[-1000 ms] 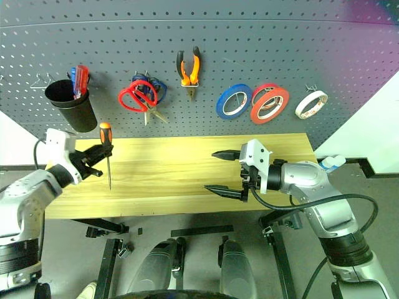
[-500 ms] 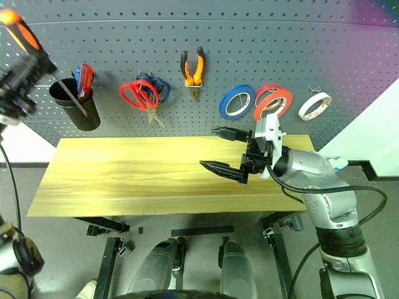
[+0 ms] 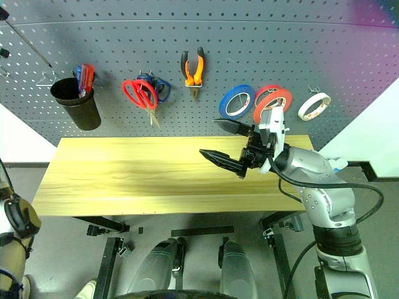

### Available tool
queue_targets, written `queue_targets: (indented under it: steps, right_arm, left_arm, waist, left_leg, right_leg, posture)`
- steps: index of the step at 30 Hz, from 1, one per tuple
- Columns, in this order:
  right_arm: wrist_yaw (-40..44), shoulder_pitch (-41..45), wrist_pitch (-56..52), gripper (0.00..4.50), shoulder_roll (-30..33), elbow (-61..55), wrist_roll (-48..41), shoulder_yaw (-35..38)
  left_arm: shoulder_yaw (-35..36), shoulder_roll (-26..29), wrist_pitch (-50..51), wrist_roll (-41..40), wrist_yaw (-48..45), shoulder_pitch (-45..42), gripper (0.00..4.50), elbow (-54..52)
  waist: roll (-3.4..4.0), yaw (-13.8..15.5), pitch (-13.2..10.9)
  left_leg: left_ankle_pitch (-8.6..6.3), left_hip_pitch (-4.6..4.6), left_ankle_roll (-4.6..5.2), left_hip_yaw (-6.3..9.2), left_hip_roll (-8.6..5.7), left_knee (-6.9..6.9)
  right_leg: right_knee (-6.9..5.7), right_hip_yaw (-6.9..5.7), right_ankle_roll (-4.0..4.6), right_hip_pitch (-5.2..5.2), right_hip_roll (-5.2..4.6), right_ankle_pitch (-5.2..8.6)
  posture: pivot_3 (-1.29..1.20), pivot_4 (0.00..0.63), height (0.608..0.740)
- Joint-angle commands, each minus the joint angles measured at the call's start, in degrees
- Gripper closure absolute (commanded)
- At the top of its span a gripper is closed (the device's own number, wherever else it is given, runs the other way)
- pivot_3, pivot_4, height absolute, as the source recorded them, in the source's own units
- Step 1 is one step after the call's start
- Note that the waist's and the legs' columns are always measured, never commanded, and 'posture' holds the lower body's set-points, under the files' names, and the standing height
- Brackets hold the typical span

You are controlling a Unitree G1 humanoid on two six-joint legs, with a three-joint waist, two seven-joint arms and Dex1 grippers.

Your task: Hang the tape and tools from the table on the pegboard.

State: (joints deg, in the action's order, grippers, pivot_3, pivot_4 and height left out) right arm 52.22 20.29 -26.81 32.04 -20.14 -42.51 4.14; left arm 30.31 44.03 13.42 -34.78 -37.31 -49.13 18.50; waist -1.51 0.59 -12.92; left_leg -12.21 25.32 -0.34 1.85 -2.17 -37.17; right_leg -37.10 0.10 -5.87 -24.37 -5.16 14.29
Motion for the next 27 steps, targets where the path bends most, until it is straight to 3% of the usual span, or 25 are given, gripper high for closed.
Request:
queue_targets:
  steps: [1,11,24,27]
  right_arm:
    - [-0.44,0.44,0.55,0.0,-0.49,-1.79,-1.25,1.51]
    - [-1.17,-0.1,0.68,0.0,-0.27,-2.27,-1.3,1.61]
    - [-0.43,0.14,0.78,0.0,0.15,-1.51,-0.89,1.43]
    - [-0.36,0.17,0.77,0.0,0.16,-1.48,-0.87,1.47]
  left_arm:
    - [-1.02,0.92,-4.05,1.67,-2.02,-2.11,3.9,1.83]
    - [-4.16,0.72,-7.37,5.79,-3.67,0.09,3.9,7.62]
    - [-3.61,-0.13,-6.09,5.03,-4.03,5.68,3.9,5.81]
    - [-3.49,-0.22,-5.78,4.84,-4.26,5.92,2.9,6.03]
  waist:
    - [0.0,-0.02,0.0]
    - [-0.02,-0.32,0.01]
    - [-0.1,-0.4,0.08]
    - [-0.13,-0.33,0.09]
  left_leg:
    - [0.0,0.0,0.0,0.0,0.0,0.0]
    - [0.01,0.0,0.01,-0.01,0.01,-0.04]
    - [0.01,-0.01,0.0,-0.01,0.02,-0.11]
    - [0.01,-0.01,0.0,-0.01,0.02,-0.13]
  right_leg:
    - [-0.01,0.0,0.0,0.0,0.0,0.0]
    - [-0.06,0.0,-0.02,0.0,0.03,-0.01]
    - [-0.14,0.02,-0.02,-0.01,0.03,-0.02]
    - [-0.15,0.01,-0.03,0.0,0.03,-0.02]
  posture:
    - [-0.01,0.143,0.727]
    - [-0.01,0.143,0.727]
    - [-0.01,0.138,0.727]
    - [-0.01,0.138,0.727]
